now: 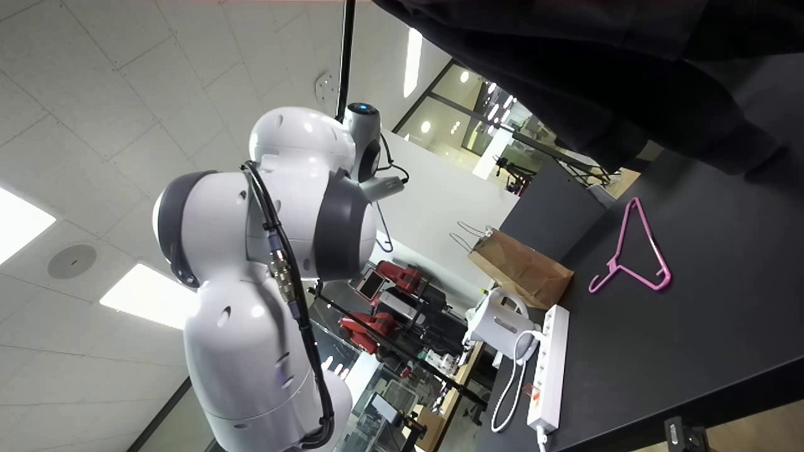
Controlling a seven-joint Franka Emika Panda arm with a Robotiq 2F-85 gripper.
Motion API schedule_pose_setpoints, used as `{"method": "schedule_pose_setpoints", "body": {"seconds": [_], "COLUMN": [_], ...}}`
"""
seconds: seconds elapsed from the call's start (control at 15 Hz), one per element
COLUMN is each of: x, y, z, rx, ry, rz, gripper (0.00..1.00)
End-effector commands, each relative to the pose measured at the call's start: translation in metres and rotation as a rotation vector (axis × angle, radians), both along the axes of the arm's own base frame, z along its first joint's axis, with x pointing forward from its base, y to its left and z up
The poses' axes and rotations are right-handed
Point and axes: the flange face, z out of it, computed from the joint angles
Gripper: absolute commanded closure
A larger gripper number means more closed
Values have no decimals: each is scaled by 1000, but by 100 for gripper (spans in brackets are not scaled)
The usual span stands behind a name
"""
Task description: Hang the blue coat hanger on the rod
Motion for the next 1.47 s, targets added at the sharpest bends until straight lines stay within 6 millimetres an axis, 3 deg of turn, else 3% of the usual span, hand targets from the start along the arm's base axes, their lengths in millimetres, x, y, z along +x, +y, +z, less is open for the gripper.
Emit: {"method": "schedule_pose_setpoints", "body": {"seconds": [0.0,0.6,0.93,1.0,1.4], "x": [12,38,42,41,32], "y": [-3,-9,-26,-29,-43], "z": [9,9,17,19,38], "rx": [4,15,26,24,9], "ry": [14,51,100,107,124], "rz": [-11,-23,-10,-9,-6], "gripper": [98,98,98,74,33]}}
